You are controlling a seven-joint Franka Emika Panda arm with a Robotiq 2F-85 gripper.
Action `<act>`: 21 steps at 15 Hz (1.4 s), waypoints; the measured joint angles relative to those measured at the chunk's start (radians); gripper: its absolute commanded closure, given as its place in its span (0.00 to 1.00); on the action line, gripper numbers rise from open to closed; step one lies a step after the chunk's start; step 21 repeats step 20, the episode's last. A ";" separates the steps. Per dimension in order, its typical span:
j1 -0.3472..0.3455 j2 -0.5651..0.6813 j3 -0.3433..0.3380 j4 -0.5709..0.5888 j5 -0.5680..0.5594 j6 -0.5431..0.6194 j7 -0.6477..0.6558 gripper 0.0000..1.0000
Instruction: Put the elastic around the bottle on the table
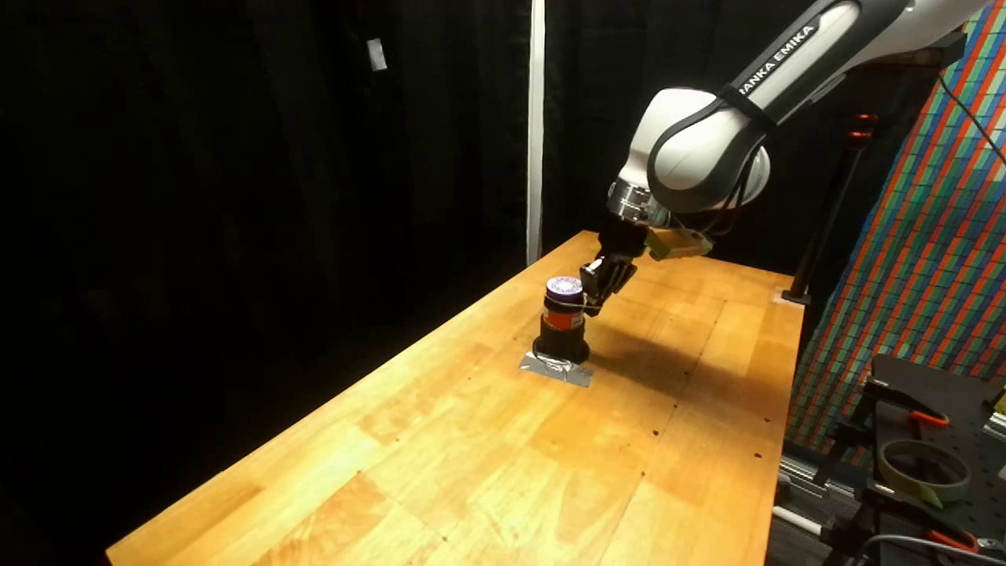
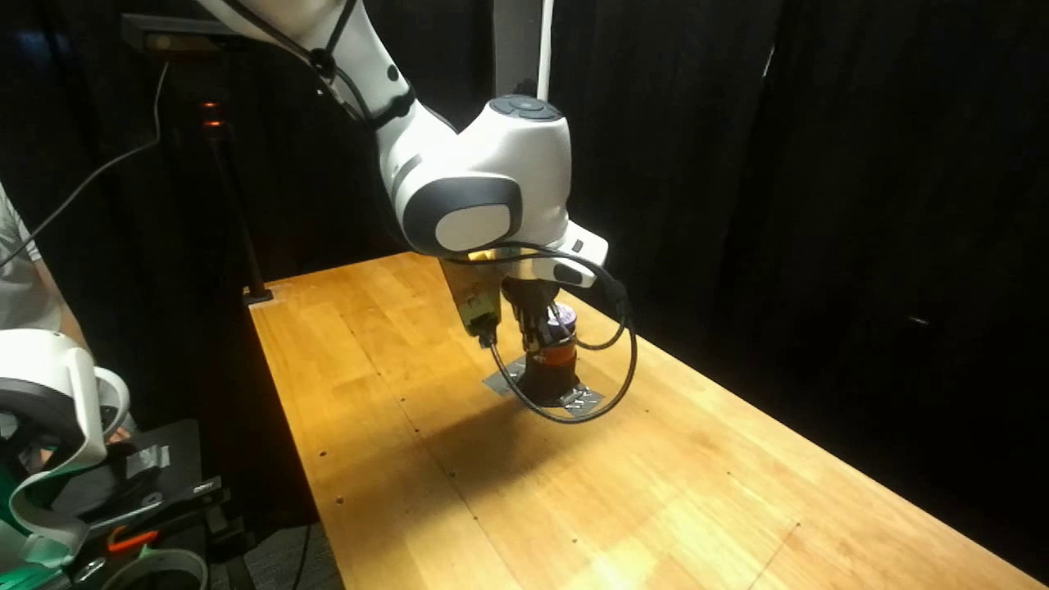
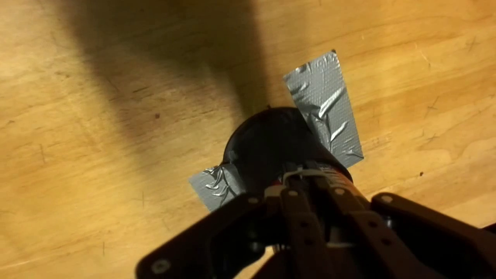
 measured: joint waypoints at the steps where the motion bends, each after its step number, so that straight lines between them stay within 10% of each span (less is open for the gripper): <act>1: -0.008 -0.010 0.015 -0.038 0.023 0.074 -0.013 0.86; 6: -0.125 -0.023 0.198 -0.187 0.160 0.447 -0.117 0.86; 13: -0.552 0.080 0.667 -0.288 0.009 0.840 -0.064 0.87; 16: -0.646 0.141 0.704 -0.332 -0.104 0.950 -0.049 0.87; 17: -0.651 0.152 0.679 -0.345 -0.175 0.973 -0.011 0.62; 19: -0.634 0.160 0.597 -0.366 -0.331 1.012 0.106 0.81; 21: -0.628 0.163 0.565 -0.374 -0.394 1.026 0.160 0.74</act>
